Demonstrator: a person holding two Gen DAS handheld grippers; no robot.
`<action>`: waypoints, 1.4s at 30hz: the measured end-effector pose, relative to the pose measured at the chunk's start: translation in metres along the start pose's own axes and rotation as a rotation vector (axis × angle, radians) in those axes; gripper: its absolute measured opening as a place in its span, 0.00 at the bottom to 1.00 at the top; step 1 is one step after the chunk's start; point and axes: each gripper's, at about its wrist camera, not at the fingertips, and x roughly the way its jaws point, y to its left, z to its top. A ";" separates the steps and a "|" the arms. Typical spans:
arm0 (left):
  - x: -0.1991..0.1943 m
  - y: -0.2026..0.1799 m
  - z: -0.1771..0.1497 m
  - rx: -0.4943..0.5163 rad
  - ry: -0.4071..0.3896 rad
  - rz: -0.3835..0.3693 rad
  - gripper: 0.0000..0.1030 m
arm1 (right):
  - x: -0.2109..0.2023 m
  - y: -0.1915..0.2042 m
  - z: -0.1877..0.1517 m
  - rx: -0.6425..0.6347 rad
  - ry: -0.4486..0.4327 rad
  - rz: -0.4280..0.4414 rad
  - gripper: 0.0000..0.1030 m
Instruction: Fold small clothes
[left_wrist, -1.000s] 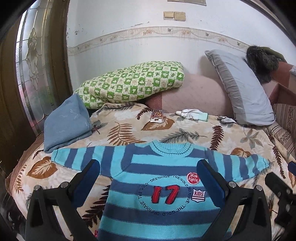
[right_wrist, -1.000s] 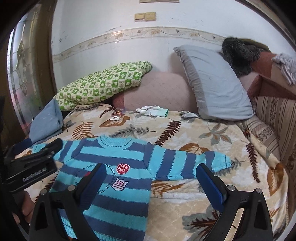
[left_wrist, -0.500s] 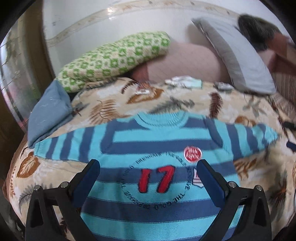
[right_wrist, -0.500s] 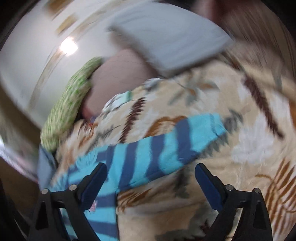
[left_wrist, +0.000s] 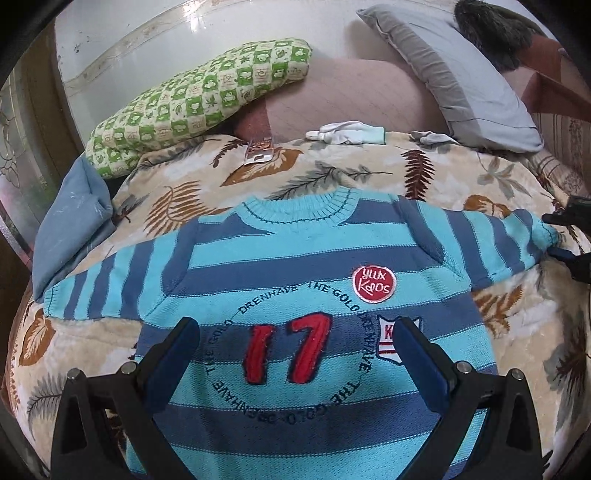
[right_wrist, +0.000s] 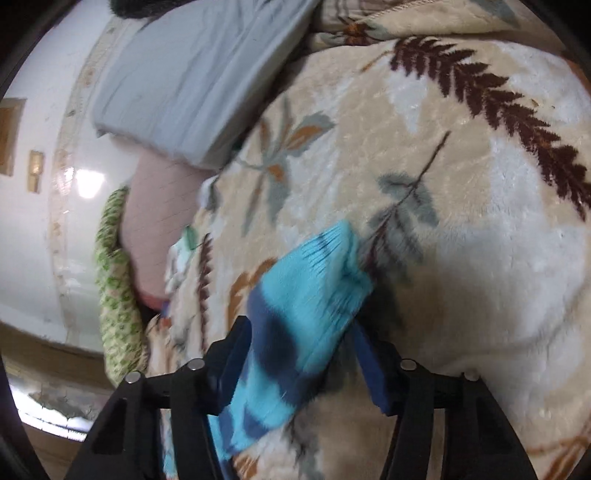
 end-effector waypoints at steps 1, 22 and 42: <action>0.001 0.000 0.000 0.000 0.001 0.001 1.00 | 0.003 -0.001 0.002 0.009 -0.007 -0.011 0.52; -0.004 0.058 0.011 -0.169 0.000 0.037 1.00 | -0.016 0.074 -0.026 -0.102 -0.032 0.297 0.12; -0.016 0.155 -0.005 -0.339 -0.009 0.160 1.00 | 0.121 0.251 -0.228 -0.282 0.521 0.662 0.79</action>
